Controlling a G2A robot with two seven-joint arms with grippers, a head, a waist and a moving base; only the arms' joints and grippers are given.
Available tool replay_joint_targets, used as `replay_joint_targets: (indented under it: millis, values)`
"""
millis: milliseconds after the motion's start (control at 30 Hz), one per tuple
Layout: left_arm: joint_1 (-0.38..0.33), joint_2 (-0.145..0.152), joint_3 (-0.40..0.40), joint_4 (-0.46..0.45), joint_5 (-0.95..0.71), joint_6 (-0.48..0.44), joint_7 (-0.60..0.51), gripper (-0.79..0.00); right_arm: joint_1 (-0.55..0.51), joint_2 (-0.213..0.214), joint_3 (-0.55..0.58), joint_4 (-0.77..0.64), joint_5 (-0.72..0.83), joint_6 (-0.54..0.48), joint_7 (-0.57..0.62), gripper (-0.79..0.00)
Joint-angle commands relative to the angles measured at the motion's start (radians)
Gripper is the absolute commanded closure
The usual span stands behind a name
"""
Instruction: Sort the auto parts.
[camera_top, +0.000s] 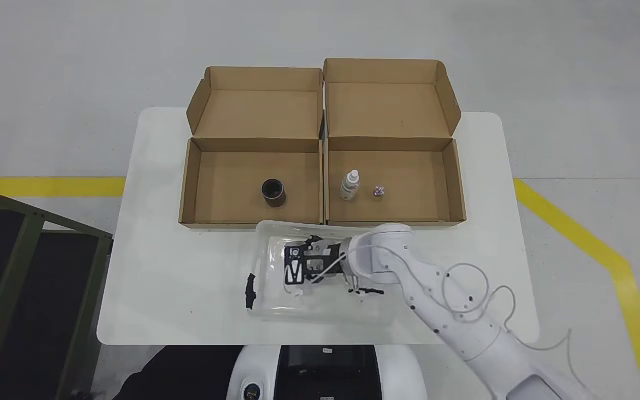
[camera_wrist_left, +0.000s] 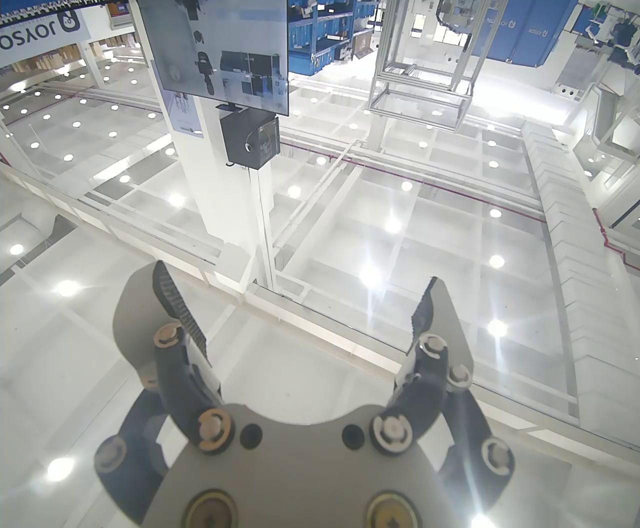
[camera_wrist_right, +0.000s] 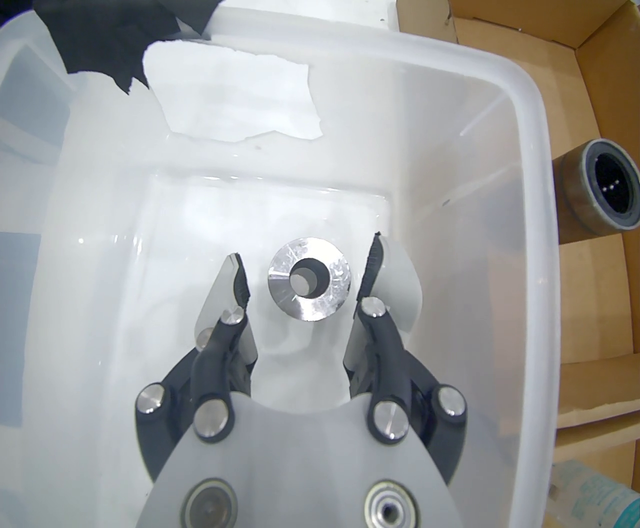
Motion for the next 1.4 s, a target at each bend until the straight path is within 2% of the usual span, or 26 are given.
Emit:
replay_joint_targets:
  millis: [0,167,300,367,867,1367]
  values:
    - [0.000,0.000,0.000,0.000,0.000,0.000,0.000,-0.785,0.003,-0.001,-0.002,0.007,0.002,0.002,-0.002,-0.360]
    - [0.000,0.000,0.000,0.000,0.000,0.000,0.000,-0.785,0.004,0.000,0.000,0.011,0.009,0.003,-0.008,-0.289]
    - [0.000,0.000,0.000,0.000,0.000,0.000,0.000,-0.785,0.000,0.003,0.007,-0.001,0.016,-0.005,-0.008,-0.055]
    - [0.000,0.000,0.000,0.000,0.000,0.000,0.000,-0.785,-0.003,0.005,0.011,-0.010,0.019,-0.009,-0.009,0.000]
    - [0.000,0.000,0.000,0.000,0.000,0.000,0.000,-0.785,-0.080,0.041,0.102,-0.203,0.112,-0.084,-0.004,0.000]
    - [0.000,0.000,0.000,0.000,0.000,0.000,0.000,-0.785,-0.108,0.062,0.176,-0.358,0.226,-0.077,-0.040,0.000]
